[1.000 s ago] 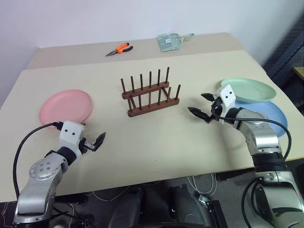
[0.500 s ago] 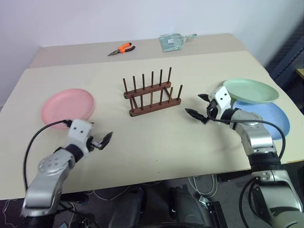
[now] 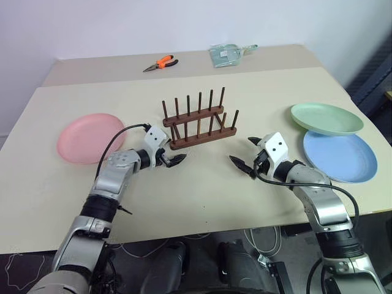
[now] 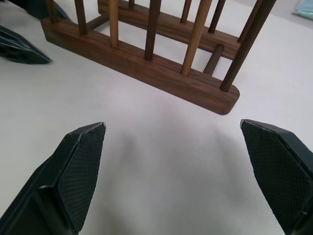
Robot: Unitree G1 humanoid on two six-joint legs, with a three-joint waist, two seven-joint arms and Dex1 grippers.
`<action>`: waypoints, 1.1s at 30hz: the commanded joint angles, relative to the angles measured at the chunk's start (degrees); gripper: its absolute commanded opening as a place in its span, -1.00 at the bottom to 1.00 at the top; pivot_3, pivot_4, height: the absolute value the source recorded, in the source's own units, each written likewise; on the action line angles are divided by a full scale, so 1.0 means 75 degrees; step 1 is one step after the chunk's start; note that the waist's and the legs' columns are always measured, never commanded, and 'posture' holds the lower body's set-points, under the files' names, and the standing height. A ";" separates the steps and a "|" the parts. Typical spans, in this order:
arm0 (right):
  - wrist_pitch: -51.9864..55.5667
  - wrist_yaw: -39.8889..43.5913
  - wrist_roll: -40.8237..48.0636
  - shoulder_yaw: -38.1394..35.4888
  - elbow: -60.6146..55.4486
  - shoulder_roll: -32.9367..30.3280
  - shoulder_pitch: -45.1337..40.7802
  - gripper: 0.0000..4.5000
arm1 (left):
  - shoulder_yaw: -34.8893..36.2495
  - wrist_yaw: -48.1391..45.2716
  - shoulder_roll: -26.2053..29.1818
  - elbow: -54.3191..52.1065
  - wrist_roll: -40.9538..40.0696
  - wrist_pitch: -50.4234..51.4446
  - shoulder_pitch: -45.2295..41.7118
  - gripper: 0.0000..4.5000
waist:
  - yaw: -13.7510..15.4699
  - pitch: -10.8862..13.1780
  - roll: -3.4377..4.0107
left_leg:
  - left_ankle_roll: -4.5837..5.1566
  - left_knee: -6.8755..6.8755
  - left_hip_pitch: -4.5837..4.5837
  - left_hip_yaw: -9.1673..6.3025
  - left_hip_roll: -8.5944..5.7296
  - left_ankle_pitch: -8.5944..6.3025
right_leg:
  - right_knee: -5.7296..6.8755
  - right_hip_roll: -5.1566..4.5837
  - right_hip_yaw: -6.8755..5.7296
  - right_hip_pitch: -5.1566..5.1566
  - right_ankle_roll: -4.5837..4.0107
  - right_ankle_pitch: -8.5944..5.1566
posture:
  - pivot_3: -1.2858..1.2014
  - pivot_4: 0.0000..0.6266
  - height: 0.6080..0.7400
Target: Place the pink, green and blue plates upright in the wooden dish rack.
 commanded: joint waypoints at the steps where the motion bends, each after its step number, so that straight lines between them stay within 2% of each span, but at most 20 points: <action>1: 0.0051 -0.0130 0.0044 -0.0270 -0.0483 -0.0101 0.0053 1.00 | -0.0191 -0.0021 -0.0149 0.0682 0.0338 -0.0293 -0.0112 0.17 | -0.0010 -0.0004 0.0001 | 0.0000 0.0001 0.0001 0.0000 0.0000 0.0000 | 0.0000 0.0000 0.0000 0.0001 0.0001 0.0000 | 0.03 -0.52 0.83; 4: 0.0030 -0.0159 -0.0030 -0.0261 -0.0481 -0.0181 0.0069 1.00 | -0.0246 -0.0269 -0.0161 0.0684 0.0351 -0.0563 -0.0099 -0.50 | -0.0024 -0.0008 0.0002 | 0.0009 -0.0001 0.0004 0.0000 0.0001 0.0005 | 0.0000 0.0000 -0.0001 0.0004 0.0002 0.0001 | 0.03 -0.52 0.83; 5: 0.0029 -0.0137 -0.0047 -0.0286 -0.0451 -0.0249 0.0068 1.00 | -0.0300 -0.0476 -0.0149 0.0521 0.0306 -0.0583 -0.0040 -0.66 | -0.0025 -0.0008 0.0002 | 0.0010 -0.0001 0.0004 -0.0001 0.0001 0.0005 | 0.0001 0.0001 -0.0001 0.0003 0.0002 0.0001 | 0.03 -0.52 0.83; 17: -0.0208 0.0244 0.0023 -0.1316 0.0012 -0.1390 0.1078 1.00 | -0.1016 -0.2303 0.0548 -0.1130 0.0417 -0.1352 0.0584 -0.65 | -0.0011 -0.0009 0.0005 | 0.0021 -0.0005 0.0003 0.0001 0.0002 0.0001 | -0.0004 -0.0003 0.0000 0.0004 0.0000 -0.0001 | 0.03 -0.52 0.83; 18: -0.0238 0.0237 0.0019 -0.1386 0.0030 -0.1428 0.1159 1.00 | -0.0992 -0.2350 0.0530 -0.1061 0.0384 -0.1336 0.0553 -0.20 | -0.0013 -0.0009 0.0005 | 0.0022 -0.0004 0.0003 0.0000 0.0002 0.0001 | -0.0004 -0.0003 -0.0001 0.0006 0.0000 -0.0001 | 0.03 -0.52 0.83; 20: -0.0265 0.0257 0.0004 -0.1469 0.0043 -0.1484 0.1284 1.00 | -0.0913 -0.2151 0.0481 -0.0723 0.0530 -0.1397 0.0418 0.13 | -0.0021 -0.0009 0.0005 | 0.0023 -0.0003 0.0003 0.0000 0.0002 0.0001 | -0.0006 -0.0003 -0.0001 0.0006 0.0000 -0.0002 | 0.03 -0.52 0.83; 21: -0.0278 0.0275 -0.0006 -0.1481 0.0034 -0.1503 0.1331 1.00 | -0.0883 -0.2008 0.0470 -0.0563 0.0647 -0.1456 0.0362 0.40 | -0.0020 -0.0009 0.0005 | 0.0023 -0.0003 0.0003 0.0000 0.0002 0.0001 | -0.0005 -0.0003 0.0000 0.0006 0.0001 -0.0002 | 0.03 -0.52 0.83; 23: -0.0312 0.0310 -0.0027 -0.1429 -0.0042 -0.1527 0.1407 1.00 | -0.0699 -0.1754 0.0579 -0.0443 0.0689 -0.1258 0.0379 0.80 | -0.0021 -0.0010 0.0005 | 0.0024 -0.0002 0.0003 0.0000 0.0002 0.0002 | -0.0004 -0.0002 -0.0001 0.0006 0.0002 -0.0002 | 0.03 -0.52 0.83; 26: -0.0338 0.0405 -0.0045 -0.1276 -0.0161 -0.1535 0.1451 1.00 | -0.0514 -0.1722 0.0853 -0.0649 0.0593 -0.0905 0.0623 0.80 | -0.0047 -0.0010 0.0006 | 0.0024 -0.0002 0.0004 0.0000 0.0003 0.0002 | -0.0004 -0.0002 -0.0001 0.0007 0.0002 -0.0002 | 0.03 -0.52 0.83; 28: -0.0357 0.0427 -0.0122 -0.1130 -0.0244 -0.1517 0.1449 0.77 | -0.0386 -0.1801 0.1196 -0.1146 0.0494 -0.0534 0.1058 0.82 | -0.0101 -0.0013 0.0010 | 0.0024 -0.0007 0.0007 0.0000 0.0008 0.0002 | -0.0003 0.0002 -0.0001 0.0005 0.0002 -0.0002 | 0.03 -0.52 0.83; 30: -0.0359 0.0453 -0.0152 -0.1055 -0.0285 -0.1500 0.1440 0.44 | -0.0312 -0.1832 0.1383 -0.1518 0.0393 -0.0235 0.1327 0.82 | -0.0145 -0.0017 0.0018 | 0.0019 -0.0010 0.0010 0.0000 0.0012 -0.0001 | -0.0001 0.0006 0.0001 0.0005 0.0001 -0.0002 | 0.03 -0.52 0.83; 33: -0.0300 0.0541 -0.0165 -0.0700 -0.0323 -0.1318 0.1235 -0.23 | -0.0097 -0.1970 0.1689 -0.2916 -0.0247 0.0738 0.2233 0.46 | -0.0253 -0.0021 0.0023 | 0.0019 -0.0011 0.0010 0.0000 0.0012 -0.0001 | -0.0002 0.0006 0.0001 0.0005 0.0001 -0.0003 | 0.03 -0.52 0.83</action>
